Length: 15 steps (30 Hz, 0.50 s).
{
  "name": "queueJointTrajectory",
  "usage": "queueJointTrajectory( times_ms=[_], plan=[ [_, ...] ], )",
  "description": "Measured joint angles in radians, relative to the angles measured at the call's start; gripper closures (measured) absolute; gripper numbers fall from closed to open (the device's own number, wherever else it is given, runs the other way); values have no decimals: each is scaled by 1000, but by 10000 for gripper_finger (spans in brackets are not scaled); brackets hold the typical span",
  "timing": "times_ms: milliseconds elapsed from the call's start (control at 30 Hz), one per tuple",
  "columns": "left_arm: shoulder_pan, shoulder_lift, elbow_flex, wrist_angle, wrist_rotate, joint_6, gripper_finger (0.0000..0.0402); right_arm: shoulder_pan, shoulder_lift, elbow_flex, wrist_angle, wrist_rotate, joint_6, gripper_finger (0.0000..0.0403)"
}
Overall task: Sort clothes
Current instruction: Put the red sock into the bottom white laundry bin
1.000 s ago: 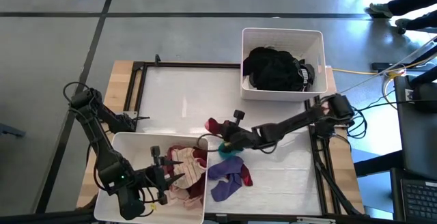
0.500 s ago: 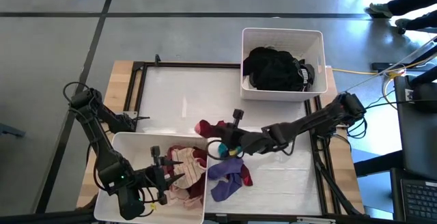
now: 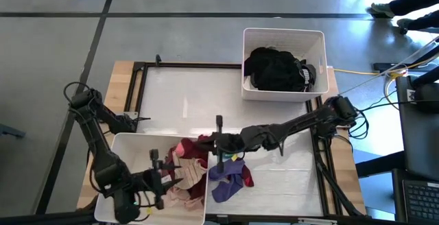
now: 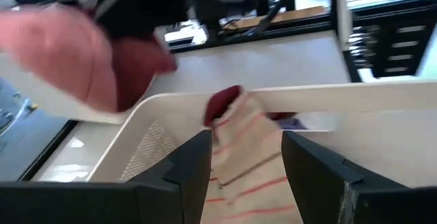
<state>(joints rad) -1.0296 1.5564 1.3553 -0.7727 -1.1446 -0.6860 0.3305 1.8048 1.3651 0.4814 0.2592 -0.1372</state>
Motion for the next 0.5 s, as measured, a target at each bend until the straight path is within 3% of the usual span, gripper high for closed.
queueJointTrajectory(
  times_ms=[233,500],
  plan=[
    [-91,-1,26,0,-32,7,233,0,94,0,154,-21,0,373],
    [-125,-1,27,3,-119,16,233,-4,135,26,145,-24,0,251]
  ],
)
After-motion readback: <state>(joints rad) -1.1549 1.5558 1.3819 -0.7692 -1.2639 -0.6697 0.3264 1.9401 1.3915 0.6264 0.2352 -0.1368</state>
